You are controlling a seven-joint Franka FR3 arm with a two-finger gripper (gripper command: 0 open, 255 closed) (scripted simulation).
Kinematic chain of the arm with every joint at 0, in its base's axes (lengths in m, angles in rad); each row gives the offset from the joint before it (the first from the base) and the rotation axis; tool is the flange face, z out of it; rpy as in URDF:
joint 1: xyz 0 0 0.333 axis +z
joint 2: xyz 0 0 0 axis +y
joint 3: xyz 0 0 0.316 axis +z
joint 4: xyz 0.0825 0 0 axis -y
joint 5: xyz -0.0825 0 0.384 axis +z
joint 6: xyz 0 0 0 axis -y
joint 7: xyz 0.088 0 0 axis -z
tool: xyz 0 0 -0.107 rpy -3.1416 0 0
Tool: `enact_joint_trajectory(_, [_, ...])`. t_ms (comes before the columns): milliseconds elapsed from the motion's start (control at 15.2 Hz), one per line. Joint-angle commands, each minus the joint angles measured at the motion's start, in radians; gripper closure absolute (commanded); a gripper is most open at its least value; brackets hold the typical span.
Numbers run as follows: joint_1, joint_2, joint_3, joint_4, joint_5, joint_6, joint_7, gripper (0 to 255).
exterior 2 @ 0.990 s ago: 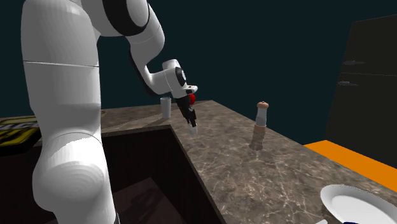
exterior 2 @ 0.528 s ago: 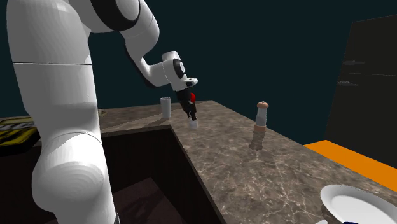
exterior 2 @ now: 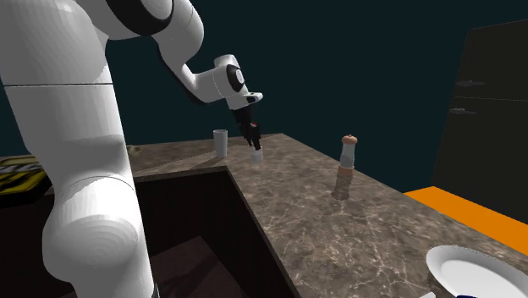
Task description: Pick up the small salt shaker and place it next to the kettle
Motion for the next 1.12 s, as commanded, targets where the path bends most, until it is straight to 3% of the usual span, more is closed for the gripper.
enact_joint_trajectory(0, [0.000, -0.012, -0.001, 0.016, 0.015, -0.023, -0.016, 255])
enact_joint_trajectory(1056, [0.001, -0.072, -0.010, 0.173, 0.091, -0.214, -0.106, 255])
